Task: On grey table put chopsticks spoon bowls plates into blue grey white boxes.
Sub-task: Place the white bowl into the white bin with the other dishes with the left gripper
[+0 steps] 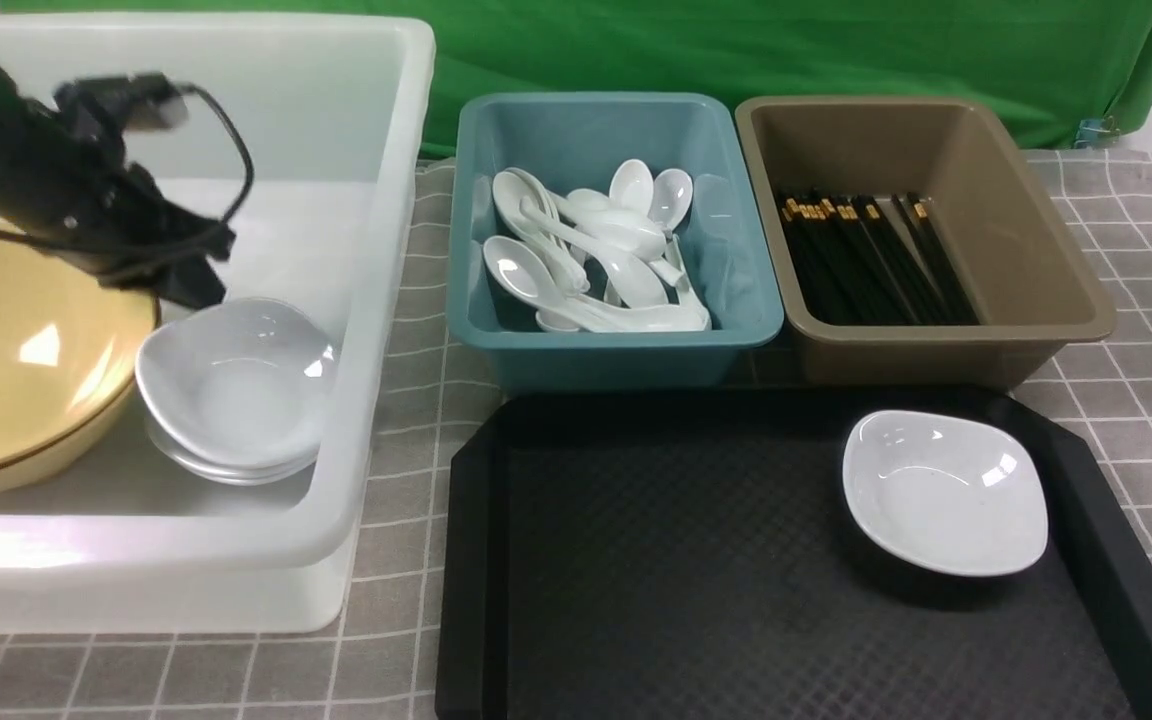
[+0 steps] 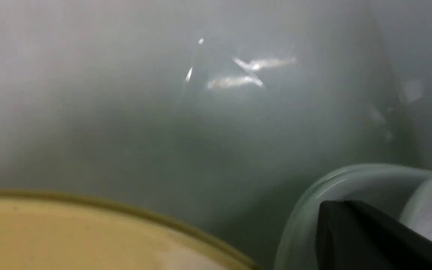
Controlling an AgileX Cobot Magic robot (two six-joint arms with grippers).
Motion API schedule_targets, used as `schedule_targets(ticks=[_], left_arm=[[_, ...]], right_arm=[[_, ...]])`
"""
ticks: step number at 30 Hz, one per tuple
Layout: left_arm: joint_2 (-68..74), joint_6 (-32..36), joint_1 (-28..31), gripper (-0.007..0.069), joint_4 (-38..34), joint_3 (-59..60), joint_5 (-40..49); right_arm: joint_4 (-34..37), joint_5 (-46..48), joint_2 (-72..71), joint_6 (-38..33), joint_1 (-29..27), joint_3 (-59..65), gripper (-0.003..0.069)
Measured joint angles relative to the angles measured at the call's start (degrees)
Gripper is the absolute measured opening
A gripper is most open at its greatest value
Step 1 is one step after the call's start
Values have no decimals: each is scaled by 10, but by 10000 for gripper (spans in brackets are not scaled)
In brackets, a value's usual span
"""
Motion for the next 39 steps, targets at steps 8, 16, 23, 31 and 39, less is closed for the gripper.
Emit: schedule_targets(ticks=[8, 16, 23, 31, 39], left_arm=[[-13, -90, 3, 1, 105, -1, -22], [-46, -146, 19, 1, 221, -1, -31], [-87, -106, 21, 1, 173, 1, -15], [-42, -84, 13, 1, 143, 21, -8], [2, -42, -56, 1, 128, 23, -22]], right_arm=[[-1, -19, 0, 0, 0, 0, 125], [-3, -19, 0, 0, 0, 0, 132], [-3, -19, 0, -1, 0, 0, 134], [-3, -18, 0, -2, 0, 0, 136], [-3, -18, 0, -2, 0, 0, 137]])
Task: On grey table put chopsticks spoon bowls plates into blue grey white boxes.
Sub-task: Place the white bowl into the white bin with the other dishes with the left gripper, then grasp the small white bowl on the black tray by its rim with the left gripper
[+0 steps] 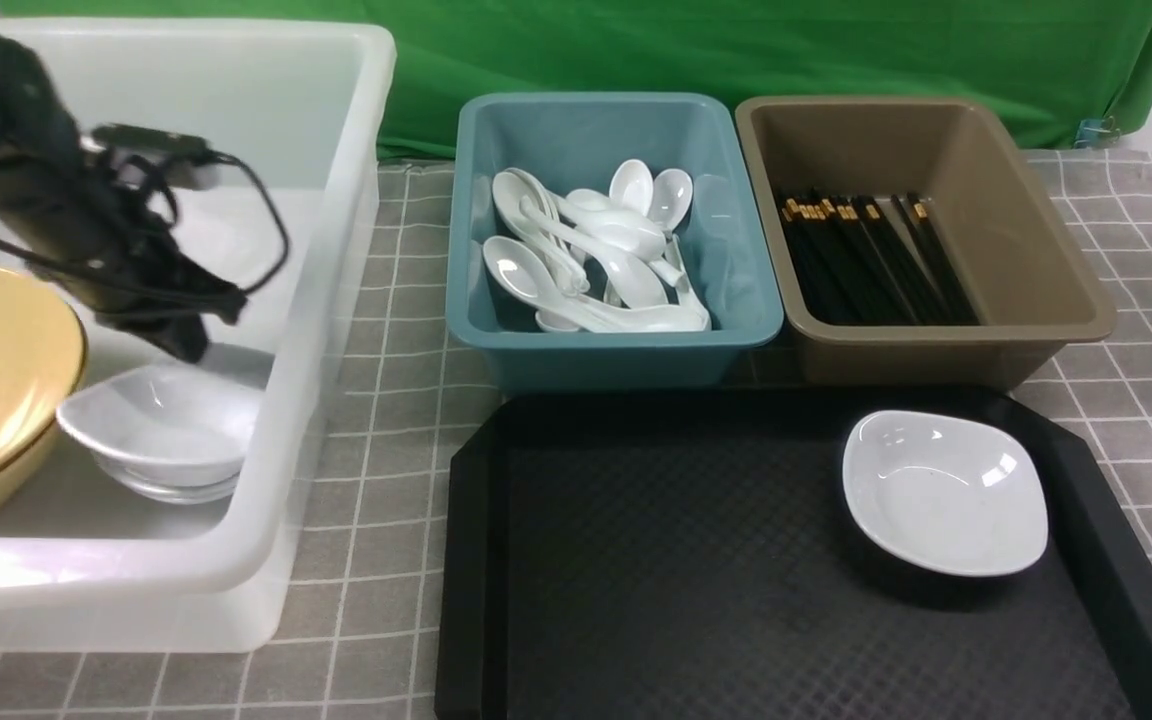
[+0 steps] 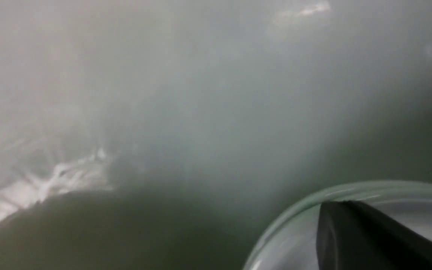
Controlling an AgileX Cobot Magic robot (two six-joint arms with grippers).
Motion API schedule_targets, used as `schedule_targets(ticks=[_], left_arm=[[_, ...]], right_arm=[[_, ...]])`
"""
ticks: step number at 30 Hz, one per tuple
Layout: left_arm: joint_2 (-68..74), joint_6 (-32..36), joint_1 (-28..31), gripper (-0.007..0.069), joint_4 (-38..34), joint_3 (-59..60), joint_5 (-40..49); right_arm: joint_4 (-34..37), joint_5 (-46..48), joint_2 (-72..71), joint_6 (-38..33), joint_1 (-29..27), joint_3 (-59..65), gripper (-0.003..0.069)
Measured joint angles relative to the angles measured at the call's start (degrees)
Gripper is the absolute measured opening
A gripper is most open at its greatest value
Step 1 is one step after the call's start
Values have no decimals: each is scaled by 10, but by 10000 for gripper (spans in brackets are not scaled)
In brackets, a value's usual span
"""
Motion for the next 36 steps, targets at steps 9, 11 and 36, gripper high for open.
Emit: schedule_targets(ticks=[9, 11, 36], left_arm=[[0, -1, -6, 1, -2, -49, 22], [-7, -6, -4, 1, -2, -71, 45], [-3, -218, -382, 171, -218, -100, 105]], right_arm=[[0, 1, 0, 0, 0, 0, 137], [0, 2, 0, 0, 0, 0, 137], [0, 180, 14, 19, 0, -102, 4]])
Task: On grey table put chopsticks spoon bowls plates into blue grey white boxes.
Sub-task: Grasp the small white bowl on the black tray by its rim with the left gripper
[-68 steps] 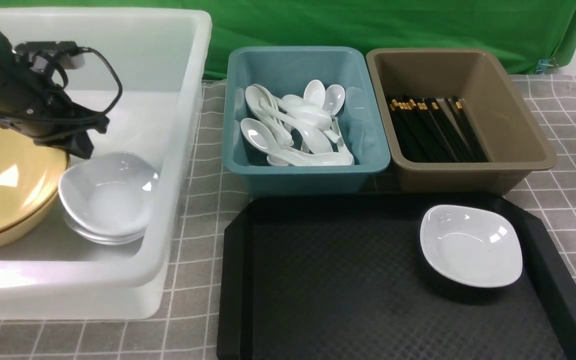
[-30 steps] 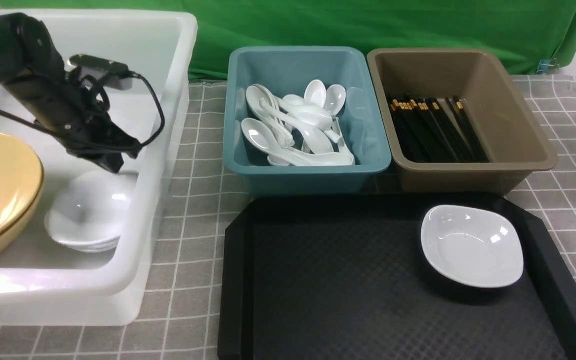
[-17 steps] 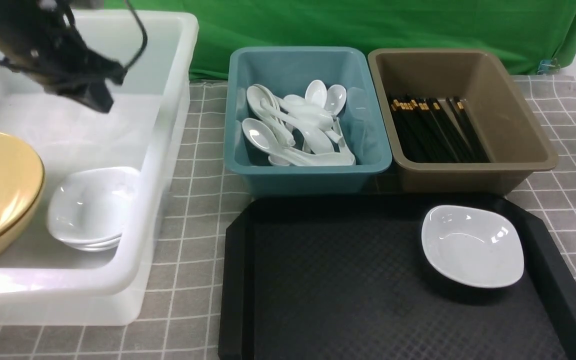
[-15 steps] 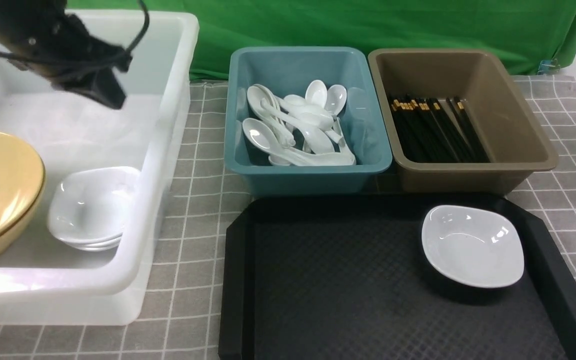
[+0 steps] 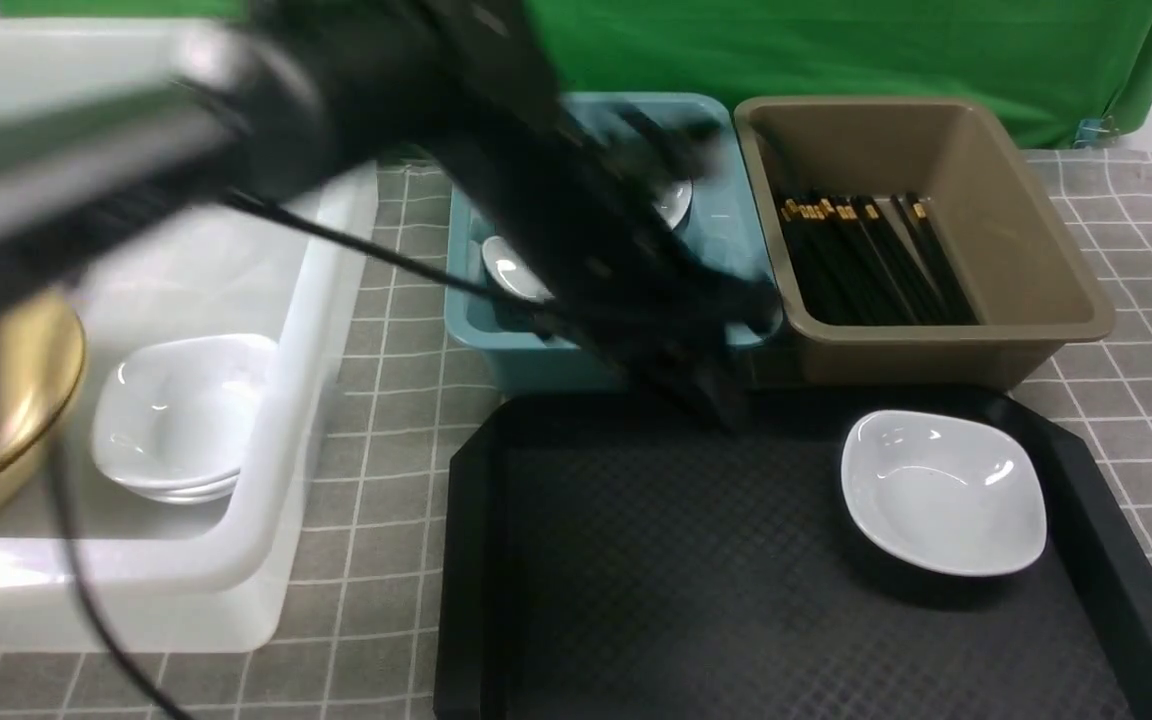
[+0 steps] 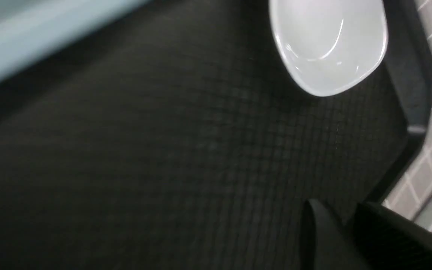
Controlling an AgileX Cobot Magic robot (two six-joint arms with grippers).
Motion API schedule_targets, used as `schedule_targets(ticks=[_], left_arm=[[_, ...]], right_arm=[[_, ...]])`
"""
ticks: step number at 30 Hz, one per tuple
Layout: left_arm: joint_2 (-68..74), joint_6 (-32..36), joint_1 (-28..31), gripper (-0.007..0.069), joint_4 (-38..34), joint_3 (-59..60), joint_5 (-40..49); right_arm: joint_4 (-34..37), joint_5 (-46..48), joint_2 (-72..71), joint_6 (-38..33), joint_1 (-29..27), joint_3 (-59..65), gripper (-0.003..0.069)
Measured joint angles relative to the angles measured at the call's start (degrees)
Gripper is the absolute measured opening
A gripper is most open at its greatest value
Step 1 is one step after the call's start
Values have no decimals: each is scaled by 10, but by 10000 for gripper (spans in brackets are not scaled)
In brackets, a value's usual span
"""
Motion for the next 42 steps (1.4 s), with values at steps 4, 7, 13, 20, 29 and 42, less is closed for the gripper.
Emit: schedule_targets(ticks=[4, 7, 13, 20, 29, 42], left_arm=[[70, -25, -46, 274, 3, -55, -46], [110, -45, -57, 332, 4, -94, -64], [164, -71, -59, 377, 7, -127, -95], [194, -81, -59, 382, -19, -128, -136], [211, -81, -59, 248, -81, -132, -175], [147, -73, -47, 17, -43, -130, -72]], right_arm=[[0, 14, 0, 1, 0, -3, 8], [0, 23, 0, 1, 0, -3, 10], [0, 29, 0, 1, 0, -3, 13], [0, 30, 0, 0, 0, -3, 20], [0, 30, 0, -1, 0, -3, 36], [0, 30, 0, -1, 0, -3, 50]])
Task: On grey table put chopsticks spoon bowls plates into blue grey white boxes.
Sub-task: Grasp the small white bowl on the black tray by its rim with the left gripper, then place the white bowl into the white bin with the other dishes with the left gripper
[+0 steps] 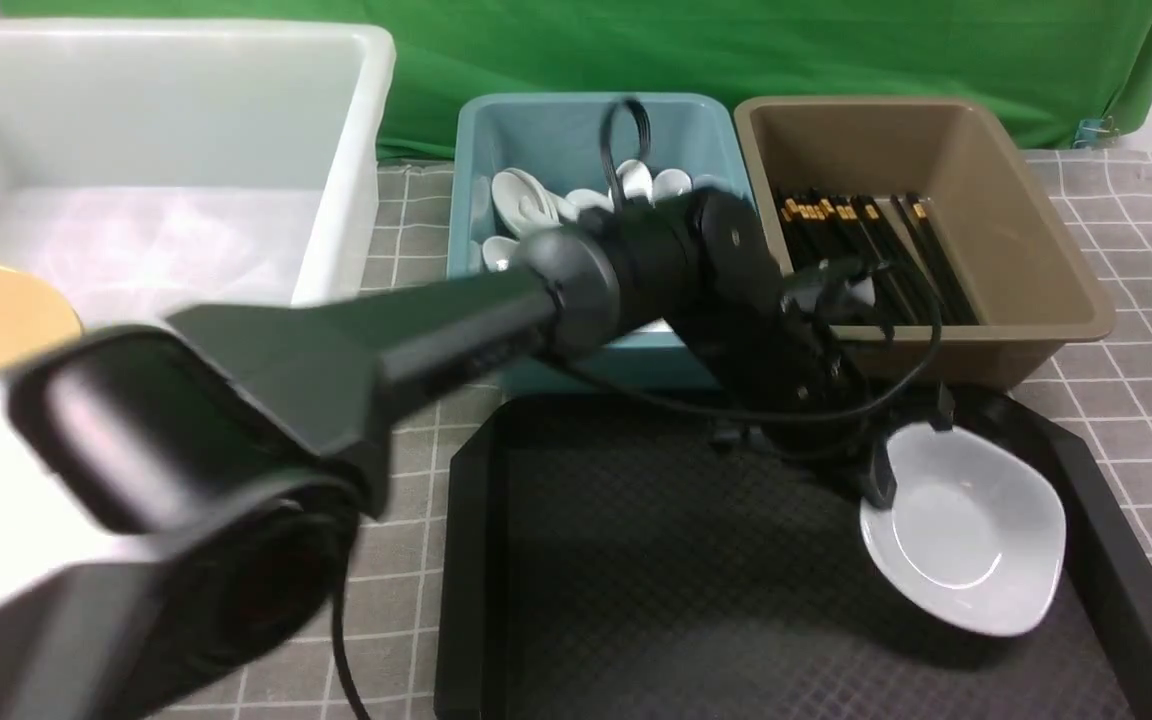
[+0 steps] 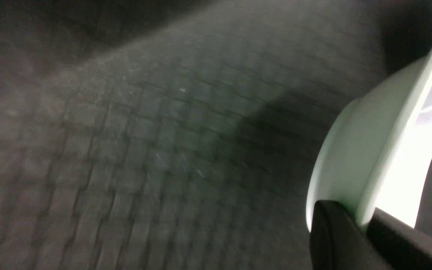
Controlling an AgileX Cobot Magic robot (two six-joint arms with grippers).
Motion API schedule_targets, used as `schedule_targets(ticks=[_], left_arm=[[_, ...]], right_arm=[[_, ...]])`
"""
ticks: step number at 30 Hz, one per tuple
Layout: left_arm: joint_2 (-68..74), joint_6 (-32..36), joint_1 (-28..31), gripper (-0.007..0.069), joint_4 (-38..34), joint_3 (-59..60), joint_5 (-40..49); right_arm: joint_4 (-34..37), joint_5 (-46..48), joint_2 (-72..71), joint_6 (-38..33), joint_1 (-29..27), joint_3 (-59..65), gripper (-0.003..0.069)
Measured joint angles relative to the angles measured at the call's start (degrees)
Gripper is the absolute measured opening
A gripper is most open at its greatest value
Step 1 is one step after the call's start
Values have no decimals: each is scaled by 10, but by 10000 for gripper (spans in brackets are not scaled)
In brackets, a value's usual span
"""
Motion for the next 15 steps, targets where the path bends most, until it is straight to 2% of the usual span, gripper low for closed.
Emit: schedule_targets(ticks=[4, 10, 13, 14, 15], left_arm=[[-99, 23, 41, 17, 18, 1, 29], [-247, 56, 161, 17, 48, -2, 96], [-317, 76, 293, 17, 72, -2, 153], [-317, 76, 293, 17, 73, -2, 154], [-338, 81, 364, 17, 82, 1, 163]], right_arm=[[0, 0, 0, 0, 0, 0, 50], [0, 0, 0, 0, 0, 0, 61], [0, 0, 0, 0, 0, 0, 63], [0, 0, 0, 0, 0, 0, 63], [0, -1, 0, 0, 0, 0, 63]])
